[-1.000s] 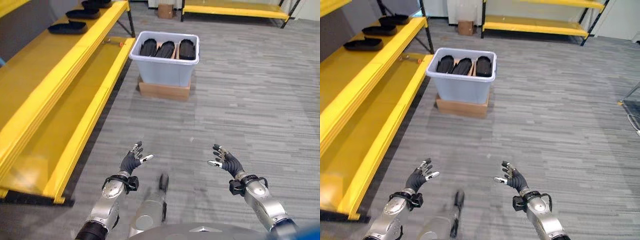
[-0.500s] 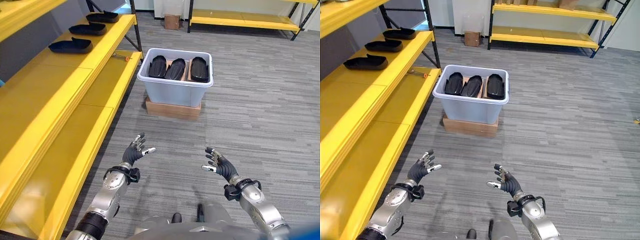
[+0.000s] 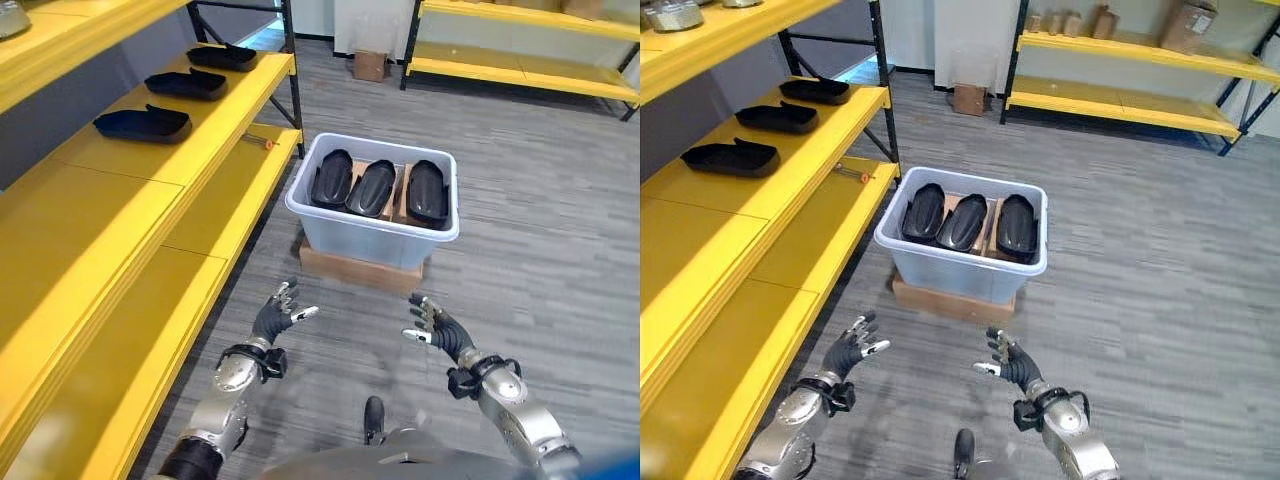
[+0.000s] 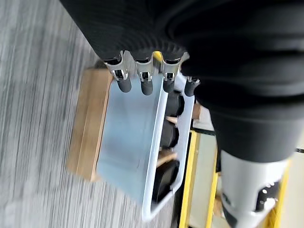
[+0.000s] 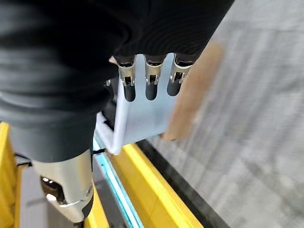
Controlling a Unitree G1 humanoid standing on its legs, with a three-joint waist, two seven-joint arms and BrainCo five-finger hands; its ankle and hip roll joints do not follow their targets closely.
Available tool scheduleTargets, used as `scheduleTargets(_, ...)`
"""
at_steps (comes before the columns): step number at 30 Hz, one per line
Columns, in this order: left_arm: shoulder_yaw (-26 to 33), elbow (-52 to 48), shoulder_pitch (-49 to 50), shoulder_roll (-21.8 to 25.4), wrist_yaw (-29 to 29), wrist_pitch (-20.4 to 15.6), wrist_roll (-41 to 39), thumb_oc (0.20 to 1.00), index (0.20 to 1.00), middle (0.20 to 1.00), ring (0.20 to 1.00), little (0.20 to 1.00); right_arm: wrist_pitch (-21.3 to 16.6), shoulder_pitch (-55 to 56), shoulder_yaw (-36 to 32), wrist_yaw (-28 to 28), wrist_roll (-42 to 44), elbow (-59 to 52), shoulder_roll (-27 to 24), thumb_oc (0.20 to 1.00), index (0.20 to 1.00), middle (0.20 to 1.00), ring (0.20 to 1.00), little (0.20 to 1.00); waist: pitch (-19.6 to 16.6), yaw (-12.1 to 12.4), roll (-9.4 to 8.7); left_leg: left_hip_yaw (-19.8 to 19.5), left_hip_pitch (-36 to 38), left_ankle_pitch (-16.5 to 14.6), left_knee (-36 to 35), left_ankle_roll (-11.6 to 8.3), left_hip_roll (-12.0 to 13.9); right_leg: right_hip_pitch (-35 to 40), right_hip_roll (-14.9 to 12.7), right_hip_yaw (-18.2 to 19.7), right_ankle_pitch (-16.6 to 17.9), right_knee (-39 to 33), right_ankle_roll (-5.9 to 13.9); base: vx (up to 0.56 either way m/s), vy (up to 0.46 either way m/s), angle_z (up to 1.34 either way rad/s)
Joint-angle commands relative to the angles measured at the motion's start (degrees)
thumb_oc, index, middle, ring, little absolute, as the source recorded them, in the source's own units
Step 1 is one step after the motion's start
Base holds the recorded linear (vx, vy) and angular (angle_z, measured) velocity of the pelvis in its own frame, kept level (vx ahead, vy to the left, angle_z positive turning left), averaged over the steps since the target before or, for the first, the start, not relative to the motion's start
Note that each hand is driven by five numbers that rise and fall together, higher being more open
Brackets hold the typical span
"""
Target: Move parts from the plastic box to the shelf.
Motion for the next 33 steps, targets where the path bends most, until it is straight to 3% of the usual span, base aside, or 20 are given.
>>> scheduleTargets(1, 1.4, -2.6, -0.7, 0.6, 0.0, -3.1, -0.2, 1.0, 1.0, 1.0, 1.0, 1.0, -2.7, -0.7, 0.2, -0.2, 2.0, -2.4, -0.3, 1.0, 1.0, 1.0, 1.0, 1.0, -2.2, -1.4, 0.9, 0.3, 3.0, 13.0, -3.3, 2.25, 0.1, -2.3, 1.3, -0.8, 2.1, -0.8, 7.59, 0.15, -0.098, -0.28)
scheduleTargets(2, 1.5, -3.0, -0.5, 0.6, 0.2, -3.2, -0.6, 1.0, 1.0, 1.0, 1.0, 1.0, -2.8, -0.7, 0.2, 0.0, 2.0, -2.5, -0.6, 1.0, 1.0, 1.0, 1.0, 1.0, -1.9, -1.1, 0.63, 0.5, 0.2, 16.4, 3.3, 1.25, 0.0, -1.2, 1.4, -0.3, 1.5, -1.0, 7.01, 0.16, -0.145, -0.18)
scheduleTargets(3, 1.7, -3.1, -0.4, 0.7, 0.4, -3.1, -1.0, 1.0, 1.0, 1.0, 1.0, 1.0, -2.8, -0.8, 0.2, -0.2, 2.1, -2.4, -1.4, 1.0, 1.0, 1.0, 1.0, 1.0, 0.1, 0.0, -0.41, 0.8, -5.8, 21.3, 16.0, -0.56, -1.4, 0.9, 0.8, 0.5, 0.6, -0.9, 5.84, 0.19, -0.187, -0.11)
scheduleTargets(5, 1.5, -3.2, -0.4, 0.7, 0.6, -3.1, -1.3, 1.0, 1.0, 1.0, 1.0, 1.0, -2.7, -0.9, 0.2, -0.4, 2.1, -2.6, -1.8, 1.0, 1.0, 1.0, 1.0, 1.0, 1.0, 0.6, -0.81, 1.4, -8.1, 20.8, 19.8, 0.13, -1.9, 1.6, 0.6, 1.0, 0.4, -1.1, 5.43, 0.12, -0.124, -0.22)
scheduleTargets(6, 1.5, -3.6, -0.4, 0.8, 0.7, -2.7, -1.4, 1.0, 1.0, 1.0, 1.0, 1.0, -2.6, -1.1, 0.2, -1.1, 1.9, -2.5, -2.2, 1.0, 1.0, 1.0, 1.0, 1.0, 2.1, 1.6, -1.68, 4.0, -12.7, 18.5, 20.0, 2.47, -1.7, 3.2, 0.1, 1.8, -0.2, -1.1, 5.06, 0.14, -0.102, -0.54)
scheduleTargets(8, 1.5, -3.6, -0.3, 0.7, 0.8, -2.6, -1.6, 1.0, 1.0, 1.0, 1.0, 1.0, -2.6, -1.1, 0.1, -1.4, 2.0, -2.6, -2.3, 1.0, 1.0, 1.0, 1.0, 1.0, 2.4, 2.2, -2.07, 4.9, -15.0, 16.9, 18.5, 3.35, -1.4, 4.0, -0.1, 2.2, -0.5, -1.2, 5.0, 0.13, -0.067, -0.34)
scheduleTargets(9, 1.4, -3.7, -0.2, 0.8, 0.8, -2.6, -1.6, 1.0, 1.0, 1.0, 1.0, 1.0, -2.8, -1.1, -0.1, -1.7, 2.0, -2.5, -2.2, 1.0, 1.0, 1.0, 1.0, 1.0, 2.6, 2.7, -2.36, 5.3, -16.7, 14.9, 14.1, 4.34, -1.6, 4.7, -0.3, 2.7, -0.8, -1.3, 5.11, 0.21, 0.017, -0.16)
scheduleTargets(10, 1.2, -3.6, 0.4, 0.9, 0.6, -2.8, -1.5, 1.0, 1.0, 1.0, 1.0, 1.0, -3.1, -0.7, -0.5, -1.8, 1.7, -2.4, -2.2, 1.0, 1.0, 1.0, 1.0, 1.0, 2.4, 2.8, -2.5, 5.5, -16.8, 13.4, 4.5, 5.12, -1.1, 5.6, -0.2, 3.6, -1.7, -1.7, 5.55, 0.27, 0.032, -0.29)
scheduleTargets(11, 1.0, -3.5, 0.5, 1.0, 0.6, -2.8, -1.4, 1.0, 1.0, 1.0, 1.0, 1.0, -3.2, -0.4, -0.7, -1.8, 1.7, -2.4, -2.1, 1.0, 1.0, 1.0, 1.0, 1.0, 2.2, 2.8, -2.44, 5.1, -16.6, 13.6, -1.5, 5.02, -0.5, 6.1, -0.1, 3.9, -2.3, -1.7, 5.72, 0.27, 0.071, -0.28)
scheduleTargets(14, 0.5, -2.7, 0.0, 0.8, 1.1, -2.7, -0.5, 1.0, 1.0, 1.0, 1.0, 1.0, -3.4, 0.0, -0.6, -2.0, 0.9, -1.9, -1.9, 1.0, 1.0, 1.0, 1.0, 1.0, 1.8, 3.0, -1.0, 2.4, -17.6, 20.2, -17.3, 3.91, 2.4, 7.9, 1.3, 4.5, -4.3, -2.0, 5.63, 0.21, 0.074, 0.0)
scheduleTargets(16, 0.5, -2.6, -0.3, 0.6, 1.1, -2.7, -0.1, 1.0, 1.0, 1.0, 1.0, 1.0, -3.4, 0.2, -0.7, -1.9, 0.4, -2.0, -2.0, 1.0, 1.0, 1.0, 1.0, 1.0, 1.5, 3.0, -0.13, 2.2, -17.8, 22.9, -24.0, 2.85, 2.5, 9.2, 1.9, 5.2, -5.5, -1.9, 5.75, 0.23, 0.104, -0.03)
scheduleTargets(22, 0.4, -2.4, 0.0, 0.5, 0.7, -3.1, -0.3, 1.0, 1.0, 1.0, 1.0, 1.0, -2.6, 1.5, -0.5, -0.7, -0.4, -2.1, -1.1, 1.0, 1.0, 1.0, 1.0, 1.0, -0.7, 3.2, 0.99, 3.4, -15.1, 23.9, -24.0, 2.66, 2.9, 12.5, 0.5, 6.8, -7.8, -1.2, 6.78, 0.23, 0.167, -0.41)
scheduleTargets(28, 0.5, -2.8, -0.8, 1.4, 1.3, -3.4, -0.9, 1.0, 1.0, 1.0, 1.0, 1.0, -2.3, 1.2, 0.5, 0.0, -0.5, -2.7, 0.3, 1.0, 1.0, 1.0, 1.0, 1.0, -2.1, 3.8, -0.19, 6.6, -14.8, 18.0, -18.6, 5.71, 0.1, 12.6, -4.5, 7.4, -7.1, 1.4, 9.38, 0.22, 0.182, -0.29)
scheduleTargets(33, 0.5, -3.1, -0.4, 1.9, 1.3, -3.2, -1.0, 1.0, 1.0, 1.0, 1.0, 1.0, -2.2, 1.3, 0.5, 0.3, -0.9, -2.9, 0.5, 1.0, 1.0, 1.0, 1.0, 1.0, -2.9, 3.7, -0.36, 7.3, -13.7, 16.7, -19.2, 6.54, -1.0, 12.2, -5.8, 7.4, -5.7, 1.7, 10.58, 0.12, 0.113, -0.1)
